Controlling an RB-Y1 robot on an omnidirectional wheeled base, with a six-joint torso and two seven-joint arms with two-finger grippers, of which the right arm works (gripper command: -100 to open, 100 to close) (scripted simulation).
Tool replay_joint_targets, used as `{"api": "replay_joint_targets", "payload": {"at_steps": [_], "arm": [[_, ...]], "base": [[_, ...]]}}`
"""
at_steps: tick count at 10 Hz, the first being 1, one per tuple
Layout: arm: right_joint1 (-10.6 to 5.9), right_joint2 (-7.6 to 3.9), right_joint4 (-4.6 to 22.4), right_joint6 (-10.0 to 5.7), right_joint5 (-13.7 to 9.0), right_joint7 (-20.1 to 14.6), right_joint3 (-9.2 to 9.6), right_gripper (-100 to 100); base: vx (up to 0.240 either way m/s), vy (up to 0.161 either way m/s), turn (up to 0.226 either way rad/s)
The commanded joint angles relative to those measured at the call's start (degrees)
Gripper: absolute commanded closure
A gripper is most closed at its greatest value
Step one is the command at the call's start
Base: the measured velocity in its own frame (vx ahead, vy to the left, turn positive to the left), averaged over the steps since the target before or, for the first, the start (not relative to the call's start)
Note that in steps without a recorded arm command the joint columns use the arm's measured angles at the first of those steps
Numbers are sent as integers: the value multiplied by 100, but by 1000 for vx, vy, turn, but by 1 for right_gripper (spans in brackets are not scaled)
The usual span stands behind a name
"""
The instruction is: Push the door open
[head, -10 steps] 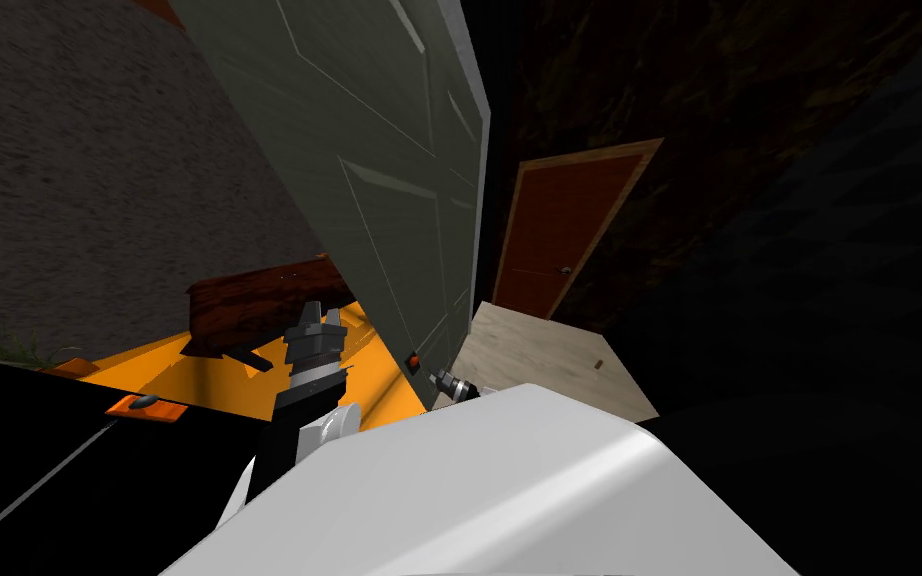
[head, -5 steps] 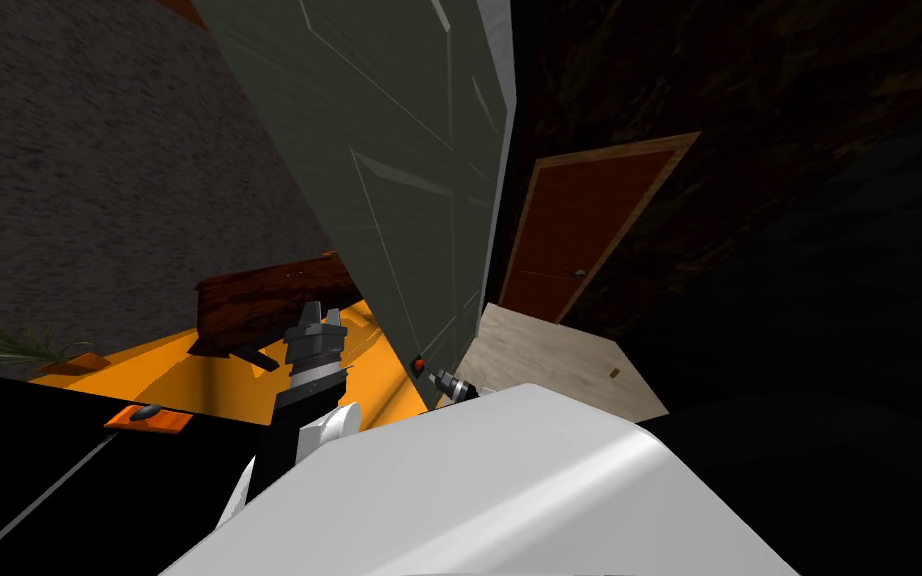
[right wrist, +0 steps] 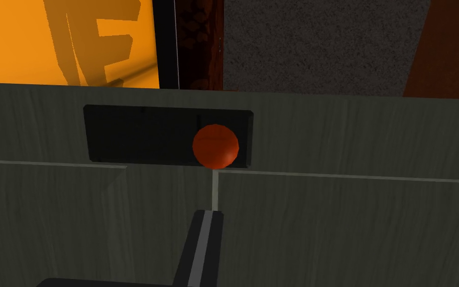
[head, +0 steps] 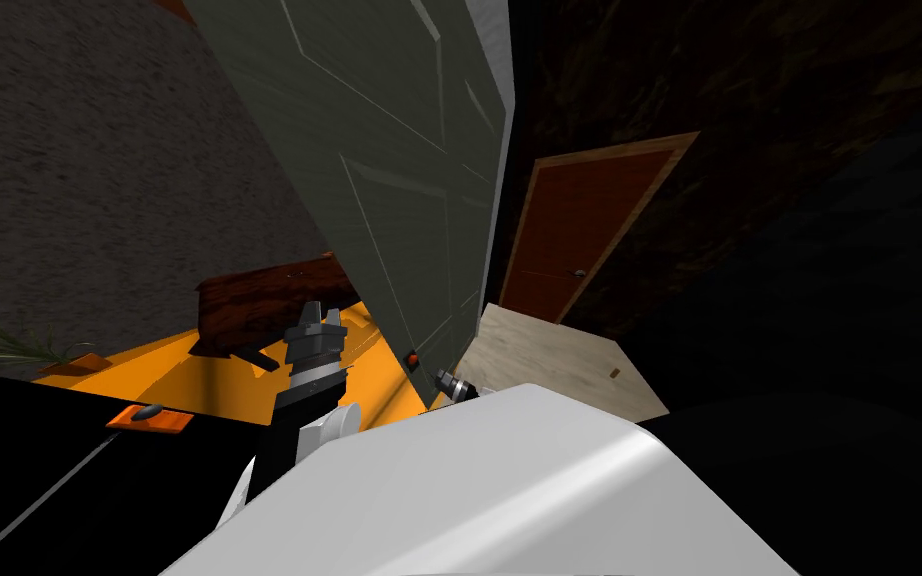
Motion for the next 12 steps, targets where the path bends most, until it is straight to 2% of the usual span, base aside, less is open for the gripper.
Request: {"api": "replay_joint_targets", "payload": {"at_steps": [1,2,3,5,6,9,12], "arm": [[0,0,0,0,0,0,0,100],[0,0,0,0,0,0,0,100],[14,42,39,22,-20,66,-172,-100],[31,93,85,48,-43,145,-375,-100],[39,49,36,45,-36,114,-309,-100],[21,120,111,49,-30,142,-385,-100],[0,198,187,55,-22,167,-456,-100]], "base": [[-6,-5,0],[0,0,0],[-111,7,-115],[-193,36,-144],[-99,19,-30],[123,105,32],[145,159,32]]}}
